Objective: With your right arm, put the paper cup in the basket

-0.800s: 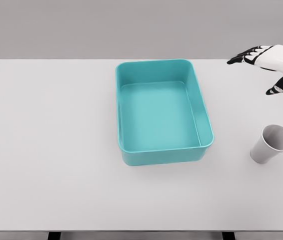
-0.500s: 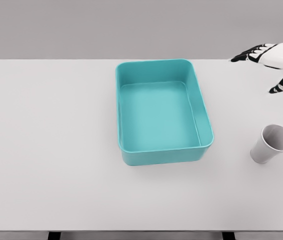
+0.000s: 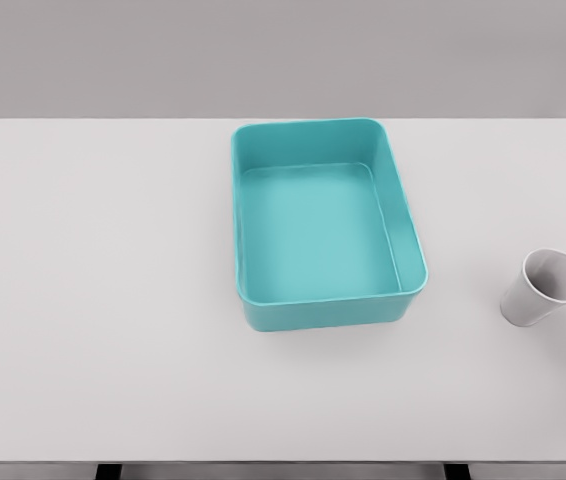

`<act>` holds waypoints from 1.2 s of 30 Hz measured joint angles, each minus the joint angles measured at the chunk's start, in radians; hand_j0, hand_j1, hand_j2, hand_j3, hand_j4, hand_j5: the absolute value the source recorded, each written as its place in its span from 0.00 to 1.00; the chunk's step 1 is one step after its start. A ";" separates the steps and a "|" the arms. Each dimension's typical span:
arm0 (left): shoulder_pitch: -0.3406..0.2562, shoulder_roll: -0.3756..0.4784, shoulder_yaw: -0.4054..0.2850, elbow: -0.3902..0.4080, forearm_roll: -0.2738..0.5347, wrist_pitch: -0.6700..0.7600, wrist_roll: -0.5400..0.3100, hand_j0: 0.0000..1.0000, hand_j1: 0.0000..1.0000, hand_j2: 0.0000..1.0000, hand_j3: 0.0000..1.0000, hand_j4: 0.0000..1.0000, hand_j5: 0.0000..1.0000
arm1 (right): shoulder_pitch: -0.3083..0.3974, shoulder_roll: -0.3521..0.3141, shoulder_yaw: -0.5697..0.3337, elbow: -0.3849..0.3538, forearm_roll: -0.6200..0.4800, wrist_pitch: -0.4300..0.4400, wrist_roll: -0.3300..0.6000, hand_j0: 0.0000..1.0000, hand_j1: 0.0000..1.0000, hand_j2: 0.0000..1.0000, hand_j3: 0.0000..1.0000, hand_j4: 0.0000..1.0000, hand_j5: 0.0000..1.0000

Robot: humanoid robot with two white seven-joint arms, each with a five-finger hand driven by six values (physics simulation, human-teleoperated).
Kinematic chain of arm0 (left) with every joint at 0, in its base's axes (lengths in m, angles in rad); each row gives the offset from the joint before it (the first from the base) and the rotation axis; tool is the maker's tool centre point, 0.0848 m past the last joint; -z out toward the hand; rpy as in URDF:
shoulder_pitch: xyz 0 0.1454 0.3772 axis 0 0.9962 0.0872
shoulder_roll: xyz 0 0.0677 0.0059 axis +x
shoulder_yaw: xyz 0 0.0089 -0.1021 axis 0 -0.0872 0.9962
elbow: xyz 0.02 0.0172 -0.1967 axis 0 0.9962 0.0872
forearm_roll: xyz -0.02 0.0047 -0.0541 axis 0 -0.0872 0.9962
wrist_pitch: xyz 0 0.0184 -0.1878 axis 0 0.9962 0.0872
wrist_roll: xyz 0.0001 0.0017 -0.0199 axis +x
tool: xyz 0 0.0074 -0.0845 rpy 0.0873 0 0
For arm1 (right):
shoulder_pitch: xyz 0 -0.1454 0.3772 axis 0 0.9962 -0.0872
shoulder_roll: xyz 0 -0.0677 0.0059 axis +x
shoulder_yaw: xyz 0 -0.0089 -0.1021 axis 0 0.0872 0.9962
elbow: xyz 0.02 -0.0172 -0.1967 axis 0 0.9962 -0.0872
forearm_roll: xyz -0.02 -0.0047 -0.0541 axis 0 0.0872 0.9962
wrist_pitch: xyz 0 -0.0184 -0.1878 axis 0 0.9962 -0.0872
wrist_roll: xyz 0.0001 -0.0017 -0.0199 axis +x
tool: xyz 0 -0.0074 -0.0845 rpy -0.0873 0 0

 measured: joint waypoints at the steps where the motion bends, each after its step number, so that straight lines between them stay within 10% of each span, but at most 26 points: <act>1: 0.000 0.000 0.000 0.000 0.000 0.000 0.000 1.00 1.00 1.00 1.00 1.00 1.00 | 0.002 -0.004 -0.002 0.034 -0.021 -0.005 0.000 1.00 1.00 1.00 1.00 1.00 1.00; 7: 0.000 0.000 0.000 0.000 0.000 0.000 0.000 1.00 1.00 1.00 1.00 1.00 1.00 | 0.107 -0.045 0.002 0.099 -0.062 -0.016 0.000 1.00 1.00 1.00 1.00 1.00 1.00; 16: 0.000 0.000 0.000 0.000 0.000 0.000 0.000 1.00 1.00 1.00 1.00 1.00 1.00 | 0.273 -0.148 0.006 -0.042 -0.068 -0.018 0.000 1.00 1.00 1.00 1.00 1.00 1.00; 36: 0.000 0.000 0.000 0.000 0.000 0.000 0.000 1.00 1.00 1.00 1.00 1.00 1.00 | 0.336 -0.220 0.102 -0.241 -0.065 -0.017 0.000 1.00 1.00 1.00 1.00 1.00 1.00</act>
